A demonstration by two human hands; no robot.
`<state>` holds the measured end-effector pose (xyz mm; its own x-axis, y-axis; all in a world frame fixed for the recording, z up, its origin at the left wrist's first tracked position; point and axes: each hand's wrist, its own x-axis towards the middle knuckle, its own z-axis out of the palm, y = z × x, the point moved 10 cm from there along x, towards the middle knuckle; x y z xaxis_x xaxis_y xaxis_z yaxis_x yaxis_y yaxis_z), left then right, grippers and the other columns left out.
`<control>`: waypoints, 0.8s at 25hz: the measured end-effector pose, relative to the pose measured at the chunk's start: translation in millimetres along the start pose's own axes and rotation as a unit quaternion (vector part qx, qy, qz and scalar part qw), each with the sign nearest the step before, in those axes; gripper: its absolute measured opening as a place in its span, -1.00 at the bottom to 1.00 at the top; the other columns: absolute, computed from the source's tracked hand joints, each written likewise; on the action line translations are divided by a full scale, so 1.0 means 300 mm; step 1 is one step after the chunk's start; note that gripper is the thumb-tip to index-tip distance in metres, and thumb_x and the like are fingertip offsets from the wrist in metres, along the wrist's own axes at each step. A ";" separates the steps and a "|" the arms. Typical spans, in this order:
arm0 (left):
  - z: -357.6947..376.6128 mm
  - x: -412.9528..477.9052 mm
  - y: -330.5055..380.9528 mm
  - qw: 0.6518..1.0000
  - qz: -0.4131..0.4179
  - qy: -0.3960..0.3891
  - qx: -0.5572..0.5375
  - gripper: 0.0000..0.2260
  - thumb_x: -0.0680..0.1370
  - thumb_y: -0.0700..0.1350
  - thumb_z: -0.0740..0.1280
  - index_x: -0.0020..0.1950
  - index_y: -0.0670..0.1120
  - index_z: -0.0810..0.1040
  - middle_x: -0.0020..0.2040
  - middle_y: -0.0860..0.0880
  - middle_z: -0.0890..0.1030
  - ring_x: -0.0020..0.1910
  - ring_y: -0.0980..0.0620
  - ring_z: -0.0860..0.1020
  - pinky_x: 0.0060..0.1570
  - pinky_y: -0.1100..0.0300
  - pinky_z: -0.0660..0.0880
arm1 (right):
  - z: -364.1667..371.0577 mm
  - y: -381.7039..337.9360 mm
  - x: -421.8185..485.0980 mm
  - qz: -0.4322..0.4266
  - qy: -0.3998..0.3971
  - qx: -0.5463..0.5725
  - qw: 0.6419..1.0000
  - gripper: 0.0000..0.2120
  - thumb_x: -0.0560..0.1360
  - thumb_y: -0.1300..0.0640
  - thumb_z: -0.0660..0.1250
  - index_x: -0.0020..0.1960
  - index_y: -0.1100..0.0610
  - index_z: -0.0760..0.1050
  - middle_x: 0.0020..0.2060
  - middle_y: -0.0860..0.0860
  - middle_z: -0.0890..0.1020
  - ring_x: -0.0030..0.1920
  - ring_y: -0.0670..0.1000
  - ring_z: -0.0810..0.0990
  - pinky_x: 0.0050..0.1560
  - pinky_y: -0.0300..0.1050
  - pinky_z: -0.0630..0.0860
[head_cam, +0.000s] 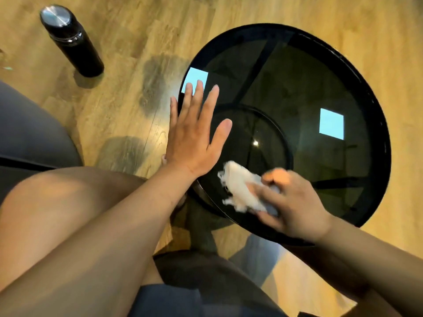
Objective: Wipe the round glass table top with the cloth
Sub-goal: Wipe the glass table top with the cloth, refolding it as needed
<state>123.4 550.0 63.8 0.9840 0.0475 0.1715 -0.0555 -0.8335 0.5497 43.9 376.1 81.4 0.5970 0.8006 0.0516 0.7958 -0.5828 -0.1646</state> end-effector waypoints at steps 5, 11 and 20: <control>0.008 -0.001 -0.002 1.000 0.009 -0.006 -0.016 -0.37 0.63 0.25 -0.12 0.61 -0.07 0.08 0.62 -0.16 0.09 0.62 -0.11 -0.02 0.55 -0.17 -0.13 | -0.026 0.297 0.401 0.149 0.109 0.019 0.983 -0.52 0.50 -0.18 0.31 0.26 0.13 0.51 -0.03 0.17 0.50 -0.07 0.16 0.52 -0.18 0.10 0.51; 0.016 -0.003 -0.018 1.000 -0.011 -0.017 -0.014 -0.43 0.64 0.16 -0.04 0.61 -0.07 0.11 0.62 -0.10 0.12 0.62 -0.05 -0.02 0.56 -0.16 -0.12 | -0.083 0.867 0.652 0.436 0.193 0.020 0.878 -0.40 0.48 -0.36 0.07 0.27 0.04 0.45 0.19 0.09 0.54 0.17 0.10 0.55 0.10 -0.01 0.54; -0.015 0.007 -0.030 0.996 -0.046 0.005 -0.073 -0.35 0.62 0.25 -0.10 0.61 -0.11 0.06 0.62 -0.16 0.08 0.62 -0.10 -0.07 0.57 -0.08 -0.15 | -0.035 0.238 0.582 0.228 0.147 0.044 0.962 -0.55 0.51 -0.10 0.27 0.34 0.03 0.49 0.18 0.07 0.55 0.02 0.14 0.58 0.01 -0.02 0.52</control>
<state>125.4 560.1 62.9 0.9846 0.1250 0.1224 0.0092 -0.7359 0.6770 206.1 473.0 89.0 0.8946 0.3836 0.2293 0.4413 -0.8388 -0.3187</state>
